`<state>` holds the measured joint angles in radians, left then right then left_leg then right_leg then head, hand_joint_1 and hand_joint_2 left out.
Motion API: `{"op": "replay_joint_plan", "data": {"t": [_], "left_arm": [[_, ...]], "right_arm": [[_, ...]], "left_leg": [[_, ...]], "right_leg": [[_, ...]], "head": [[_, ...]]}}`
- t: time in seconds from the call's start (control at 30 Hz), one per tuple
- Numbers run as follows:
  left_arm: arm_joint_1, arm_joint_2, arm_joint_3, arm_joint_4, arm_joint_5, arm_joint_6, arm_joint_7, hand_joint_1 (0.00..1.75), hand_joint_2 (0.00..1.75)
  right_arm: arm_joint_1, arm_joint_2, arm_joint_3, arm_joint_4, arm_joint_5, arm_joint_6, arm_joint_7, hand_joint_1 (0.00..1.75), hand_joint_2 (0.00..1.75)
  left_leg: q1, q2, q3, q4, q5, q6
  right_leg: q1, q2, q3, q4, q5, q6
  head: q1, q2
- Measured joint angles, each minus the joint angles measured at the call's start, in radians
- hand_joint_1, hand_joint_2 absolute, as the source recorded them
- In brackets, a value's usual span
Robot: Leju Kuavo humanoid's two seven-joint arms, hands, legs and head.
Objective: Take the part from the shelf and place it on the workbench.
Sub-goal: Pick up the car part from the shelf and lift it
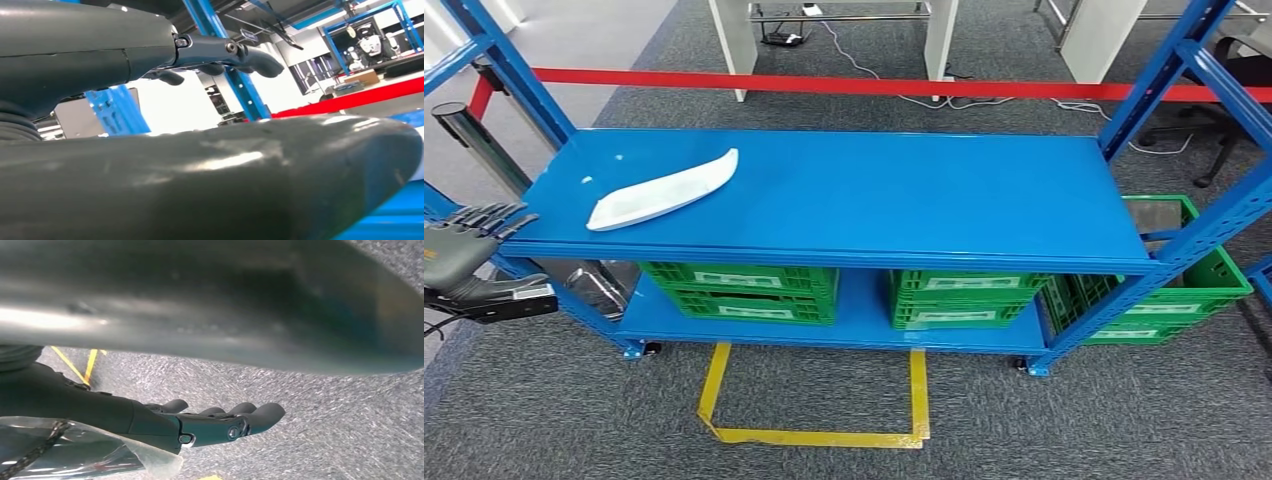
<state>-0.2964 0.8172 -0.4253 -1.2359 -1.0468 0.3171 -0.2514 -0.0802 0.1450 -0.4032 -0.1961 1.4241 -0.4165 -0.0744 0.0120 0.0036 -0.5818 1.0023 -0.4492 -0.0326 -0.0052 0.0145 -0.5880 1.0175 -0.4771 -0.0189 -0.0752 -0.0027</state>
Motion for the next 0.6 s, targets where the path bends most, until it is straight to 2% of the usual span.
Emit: {"op": "replay_joint_plan", "data": {"t": [0.17, 0.37, 0.6], "left_arm": [[0.000, 0.000, 0.000, 0.001, 0.000, 0.000, 0.000, 0.00, 0.00], [0.000, 0.000, -0.001, 0.003, 0.000, 0.001, 0.002, 0.00, 0.00], [0.000, 0.000, -0.001, 0.004, 0.000, 0.000, 0.002, 0.00, 0.00]], "right_arm": [[-0.001, 0.000, 0.000, 0.000, -0.002, 0.000, -0.001, 0.00, 0.00], [-0.001, 0.000, 0.000, 0.000, -0.006, -0.001, -0.001, 0.00, 0.00], [-0.001, 0.000, 0.000, 0.000, -0.007, -0.001, 0.000, 0.00, 0.00]], "left_leg": [[-0.004, -0.001, 0.000, 0.000, -0.001, 0.012], [-0.007, -0.001, 0.000, 0.001, -0.001, 0.018], [-0.006, -0.001, 0.000, 0.001, 0.000, 0.020]], "right_leg": [[-0.004, -0.001, 0.007, -0.014, 0.007, 0.014], [-0.007, -0.001, 0.009, -0.019, 0.010, 0.030], [-0.006, -0.001, 0.009, -0.019, 0.011, 0.032]], "head": [[0.000, 0.000], [0.000, 0.000], [-0.001, 0.000]]}}
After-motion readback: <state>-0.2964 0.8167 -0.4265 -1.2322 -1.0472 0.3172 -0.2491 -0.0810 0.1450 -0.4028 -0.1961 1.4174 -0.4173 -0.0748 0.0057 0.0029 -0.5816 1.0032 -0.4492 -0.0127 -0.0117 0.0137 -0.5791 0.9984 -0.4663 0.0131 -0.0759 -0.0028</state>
